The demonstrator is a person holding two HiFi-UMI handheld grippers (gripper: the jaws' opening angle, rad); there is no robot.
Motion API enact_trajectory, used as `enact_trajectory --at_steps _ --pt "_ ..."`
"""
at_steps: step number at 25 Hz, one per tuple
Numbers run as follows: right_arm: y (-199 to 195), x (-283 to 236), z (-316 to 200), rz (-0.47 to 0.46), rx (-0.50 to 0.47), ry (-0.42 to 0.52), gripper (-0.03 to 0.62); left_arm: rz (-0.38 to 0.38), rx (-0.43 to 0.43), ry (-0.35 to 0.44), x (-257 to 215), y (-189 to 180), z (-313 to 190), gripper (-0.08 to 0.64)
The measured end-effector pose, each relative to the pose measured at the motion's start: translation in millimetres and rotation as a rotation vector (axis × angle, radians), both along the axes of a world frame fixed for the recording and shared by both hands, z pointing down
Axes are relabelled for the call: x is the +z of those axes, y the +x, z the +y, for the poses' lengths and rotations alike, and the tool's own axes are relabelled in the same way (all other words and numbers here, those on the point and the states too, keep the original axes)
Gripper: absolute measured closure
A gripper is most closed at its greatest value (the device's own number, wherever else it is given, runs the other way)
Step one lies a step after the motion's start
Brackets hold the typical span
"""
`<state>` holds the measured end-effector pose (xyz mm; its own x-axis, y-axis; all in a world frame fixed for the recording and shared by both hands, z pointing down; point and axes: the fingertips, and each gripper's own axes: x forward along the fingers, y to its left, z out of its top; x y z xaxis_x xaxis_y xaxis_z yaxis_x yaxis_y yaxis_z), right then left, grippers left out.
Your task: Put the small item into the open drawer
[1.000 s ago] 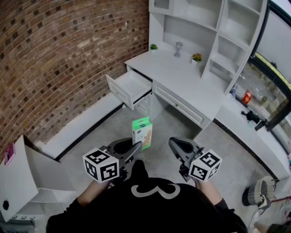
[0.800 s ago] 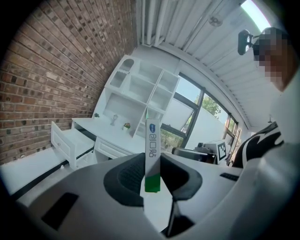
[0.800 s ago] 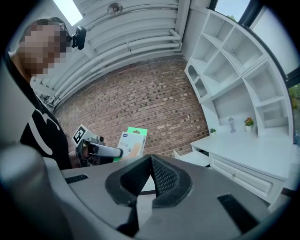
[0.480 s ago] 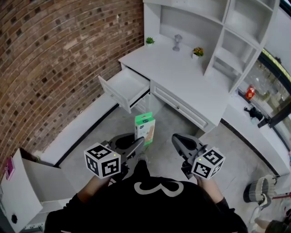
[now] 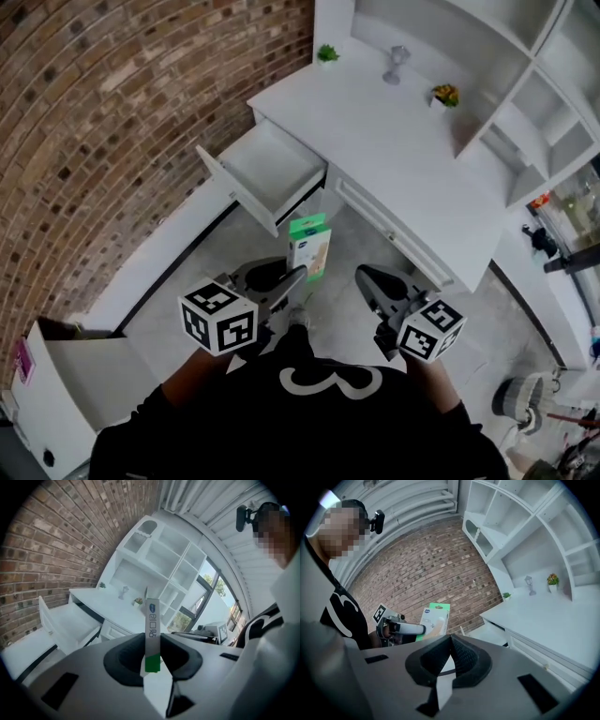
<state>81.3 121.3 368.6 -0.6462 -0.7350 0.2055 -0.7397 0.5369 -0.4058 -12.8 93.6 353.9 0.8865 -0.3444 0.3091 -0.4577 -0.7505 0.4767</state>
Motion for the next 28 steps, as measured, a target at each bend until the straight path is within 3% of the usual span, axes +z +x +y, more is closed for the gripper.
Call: enact_trajectory --at_steps 10,21,28 --pt "-29.0 6.4 -106.2 0.018 -0.065 -0.004 0.583 -0.038 -0.047 -0.012 19.3 -26.0 -102.2 0.465" --pt "-39.0 4.5 -131.9 0.028 -0.064 0.025 0.583 -0.074 -0.083 0.027 19.9 -46.4 -130.1 0.465" --pt "-44.0 -0.5 -145.1 0.023 -0.111 0.034 0.583 -0.124 -0.116 0.031 30.6 -51.4 -144.3 0.465"
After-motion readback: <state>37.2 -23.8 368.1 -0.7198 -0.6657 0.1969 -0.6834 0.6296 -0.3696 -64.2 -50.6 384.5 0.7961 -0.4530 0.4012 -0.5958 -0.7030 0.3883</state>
